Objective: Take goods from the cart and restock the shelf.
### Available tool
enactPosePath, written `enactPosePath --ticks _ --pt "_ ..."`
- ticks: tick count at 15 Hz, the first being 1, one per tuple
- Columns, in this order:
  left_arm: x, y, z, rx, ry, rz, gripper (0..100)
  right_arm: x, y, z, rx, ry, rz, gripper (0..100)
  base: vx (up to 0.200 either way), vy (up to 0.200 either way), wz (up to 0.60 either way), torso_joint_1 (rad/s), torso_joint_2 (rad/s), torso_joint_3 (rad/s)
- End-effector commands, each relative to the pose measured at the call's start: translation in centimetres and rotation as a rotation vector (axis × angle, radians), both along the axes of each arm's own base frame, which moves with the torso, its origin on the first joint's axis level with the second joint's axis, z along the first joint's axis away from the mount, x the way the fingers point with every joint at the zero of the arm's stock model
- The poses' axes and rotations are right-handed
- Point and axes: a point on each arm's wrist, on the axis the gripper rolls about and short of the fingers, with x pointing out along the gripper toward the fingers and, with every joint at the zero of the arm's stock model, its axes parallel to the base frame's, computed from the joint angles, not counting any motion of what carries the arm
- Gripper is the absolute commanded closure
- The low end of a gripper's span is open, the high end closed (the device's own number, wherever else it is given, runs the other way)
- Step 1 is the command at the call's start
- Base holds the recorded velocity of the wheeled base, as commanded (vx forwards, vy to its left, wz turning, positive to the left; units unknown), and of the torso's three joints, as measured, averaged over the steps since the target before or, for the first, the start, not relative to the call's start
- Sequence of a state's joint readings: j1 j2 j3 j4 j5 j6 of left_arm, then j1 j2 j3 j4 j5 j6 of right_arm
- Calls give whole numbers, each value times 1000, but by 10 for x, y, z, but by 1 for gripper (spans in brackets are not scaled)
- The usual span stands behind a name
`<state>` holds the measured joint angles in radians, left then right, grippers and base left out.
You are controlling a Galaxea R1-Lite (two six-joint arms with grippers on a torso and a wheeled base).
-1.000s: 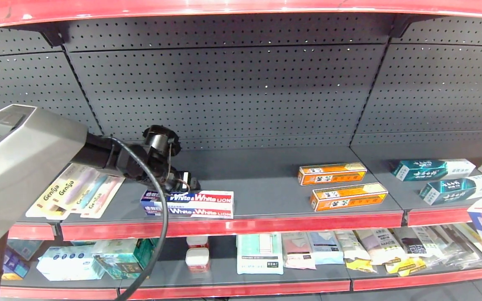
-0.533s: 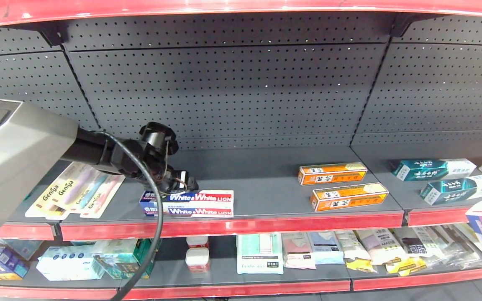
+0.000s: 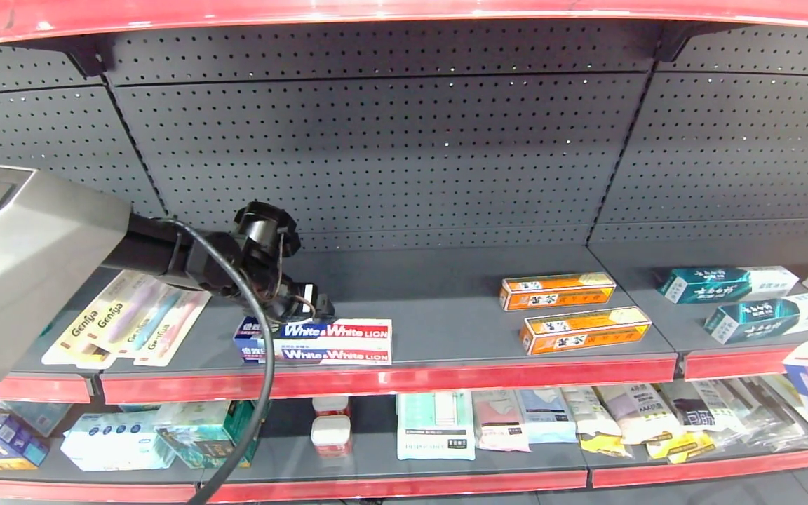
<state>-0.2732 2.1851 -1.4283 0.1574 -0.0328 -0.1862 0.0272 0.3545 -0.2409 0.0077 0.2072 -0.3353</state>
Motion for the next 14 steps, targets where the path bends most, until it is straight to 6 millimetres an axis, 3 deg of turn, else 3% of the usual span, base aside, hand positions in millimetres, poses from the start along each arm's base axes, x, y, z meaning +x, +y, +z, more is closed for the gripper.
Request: enactPosePath --ticks 1,7,14 --pt "1 -2 2 -4 -10 -3 0 0 0 0 -1 -2 0 100 0 0 0 0 0 0" --pt "1 -7 12 -29 -25 -21 0 0 0 0 0 -2 2 100 0 0 0 0 0 0" --pt "-13 -25 10 -17 38 -82 0 -1 0 1 0 -9 0 100 0 0 0 0 0 0"
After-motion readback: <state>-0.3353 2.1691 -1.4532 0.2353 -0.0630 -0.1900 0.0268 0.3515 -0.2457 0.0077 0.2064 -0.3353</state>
